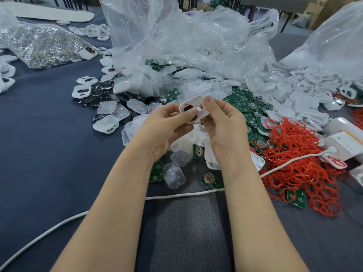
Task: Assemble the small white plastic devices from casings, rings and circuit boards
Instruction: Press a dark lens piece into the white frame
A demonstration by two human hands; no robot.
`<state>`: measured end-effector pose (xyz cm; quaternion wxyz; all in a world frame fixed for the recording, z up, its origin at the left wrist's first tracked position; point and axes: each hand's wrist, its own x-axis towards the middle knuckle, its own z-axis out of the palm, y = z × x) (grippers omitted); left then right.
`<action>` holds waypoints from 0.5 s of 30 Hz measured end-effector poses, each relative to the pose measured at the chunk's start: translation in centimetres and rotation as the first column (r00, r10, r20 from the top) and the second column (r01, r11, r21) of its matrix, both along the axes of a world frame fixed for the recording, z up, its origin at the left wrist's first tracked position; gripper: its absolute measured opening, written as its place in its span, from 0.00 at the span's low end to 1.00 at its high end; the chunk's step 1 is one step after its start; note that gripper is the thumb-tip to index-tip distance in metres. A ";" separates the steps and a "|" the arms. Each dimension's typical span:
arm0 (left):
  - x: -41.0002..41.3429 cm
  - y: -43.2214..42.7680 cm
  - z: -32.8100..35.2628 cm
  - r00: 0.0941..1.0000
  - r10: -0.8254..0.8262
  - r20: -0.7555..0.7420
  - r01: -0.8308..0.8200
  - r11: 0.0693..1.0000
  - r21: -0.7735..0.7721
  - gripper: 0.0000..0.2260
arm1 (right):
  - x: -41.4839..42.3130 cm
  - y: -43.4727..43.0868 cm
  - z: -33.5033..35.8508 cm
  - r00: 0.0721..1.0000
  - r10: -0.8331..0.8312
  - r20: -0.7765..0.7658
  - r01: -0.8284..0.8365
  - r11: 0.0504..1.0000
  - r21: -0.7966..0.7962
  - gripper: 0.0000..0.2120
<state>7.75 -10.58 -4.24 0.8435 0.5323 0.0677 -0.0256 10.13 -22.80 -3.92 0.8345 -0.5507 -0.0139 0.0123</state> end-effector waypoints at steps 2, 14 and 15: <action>0.1 -0.1 -0.1 0.999 0.043 0.007 -0.043 0.999 0.031 0.05 | 0.0 0.0 -0.1 1.000 -0.011 0.018 0.011 1.000 -0.019 0.04; -0.2 -1.1 -0.2 0.979 0.145 0.143 -0.178 0.951 0.253 0.02 | 0.3 -0.1 -0.4 0.999 -0.034 0.015 0.034 0.999 -0.011 0.04; -0.2 -1.2 -0.2 0.977 0.149 0.151 -0.184 0.951 0.249 0.02 | 0.3 0.0 -0.4 0.999 -0.038 0.016 0.038 0.999 -0.014 0.04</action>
